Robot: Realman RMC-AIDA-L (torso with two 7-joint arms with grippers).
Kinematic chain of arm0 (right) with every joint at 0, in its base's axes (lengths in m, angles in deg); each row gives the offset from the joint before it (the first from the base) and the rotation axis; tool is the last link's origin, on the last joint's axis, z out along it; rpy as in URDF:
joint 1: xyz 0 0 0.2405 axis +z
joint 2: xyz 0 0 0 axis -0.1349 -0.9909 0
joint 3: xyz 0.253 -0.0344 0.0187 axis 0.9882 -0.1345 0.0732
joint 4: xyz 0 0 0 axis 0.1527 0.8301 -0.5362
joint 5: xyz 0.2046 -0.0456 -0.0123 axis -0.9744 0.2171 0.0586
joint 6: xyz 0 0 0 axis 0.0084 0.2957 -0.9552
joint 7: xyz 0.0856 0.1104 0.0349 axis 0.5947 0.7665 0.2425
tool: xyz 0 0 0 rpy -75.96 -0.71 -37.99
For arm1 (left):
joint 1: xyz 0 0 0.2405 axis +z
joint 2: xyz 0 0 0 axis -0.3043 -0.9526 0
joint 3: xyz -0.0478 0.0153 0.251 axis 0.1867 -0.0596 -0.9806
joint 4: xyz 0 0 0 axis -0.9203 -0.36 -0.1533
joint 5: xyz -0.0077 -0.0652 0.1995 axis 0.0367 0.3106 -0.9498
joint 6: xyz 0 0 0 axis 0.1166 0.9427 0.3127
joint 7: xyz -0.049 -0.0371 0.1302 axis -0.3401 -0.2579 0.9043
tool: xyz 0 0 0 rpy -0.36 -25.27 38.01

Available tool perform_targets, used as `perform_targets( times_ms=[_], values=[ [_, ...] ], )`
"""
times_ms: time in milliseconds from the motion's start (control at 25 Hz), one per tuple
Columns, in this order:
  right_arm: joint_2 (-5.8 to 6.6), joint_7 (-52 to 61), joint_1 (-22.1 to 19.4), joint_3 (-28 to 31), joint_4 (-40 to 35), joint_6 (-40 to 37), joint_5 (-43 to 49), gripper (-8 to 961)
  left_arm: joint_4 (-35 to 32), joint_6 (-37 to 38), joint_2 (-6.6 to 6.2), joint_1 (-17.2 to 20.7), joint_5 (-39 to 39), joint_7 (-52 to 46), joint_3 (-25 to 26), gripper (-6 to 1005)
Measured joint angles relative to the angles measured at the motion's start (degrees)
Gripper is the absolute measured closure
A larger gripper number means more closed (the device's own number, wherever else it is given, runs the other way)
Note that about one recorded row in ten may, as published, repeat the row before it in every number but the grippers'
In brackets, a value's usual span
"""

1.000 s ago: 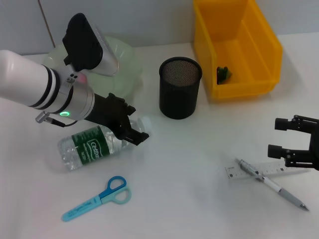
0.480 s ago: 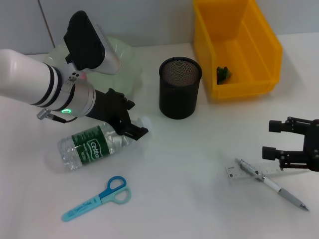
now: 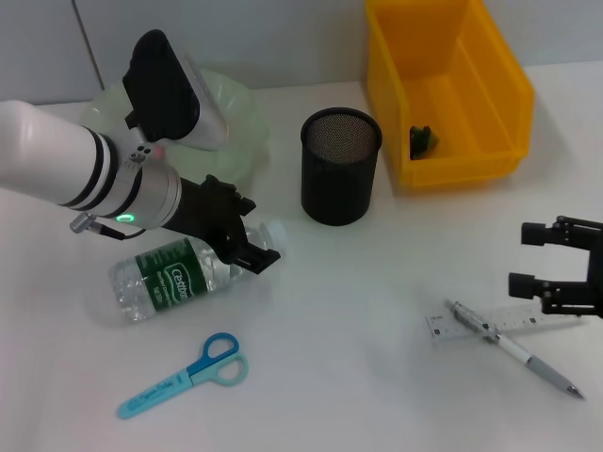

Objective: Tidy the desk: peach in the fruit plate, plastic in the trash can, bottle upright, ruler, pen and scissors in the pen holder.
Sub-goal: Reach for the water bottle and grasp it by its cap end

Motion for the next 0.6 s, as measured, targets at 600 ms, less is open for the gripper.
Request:
perform_targets(
  times_ms=[600],
  values=[
    [-0.34, 1.02, 1.28, 0.33, -0.83, -0.38, 0.11, 150, 1.42, 0.06, 0.09, 0.20, -0.10, 0.62, -0.23, 170]
  ],
)
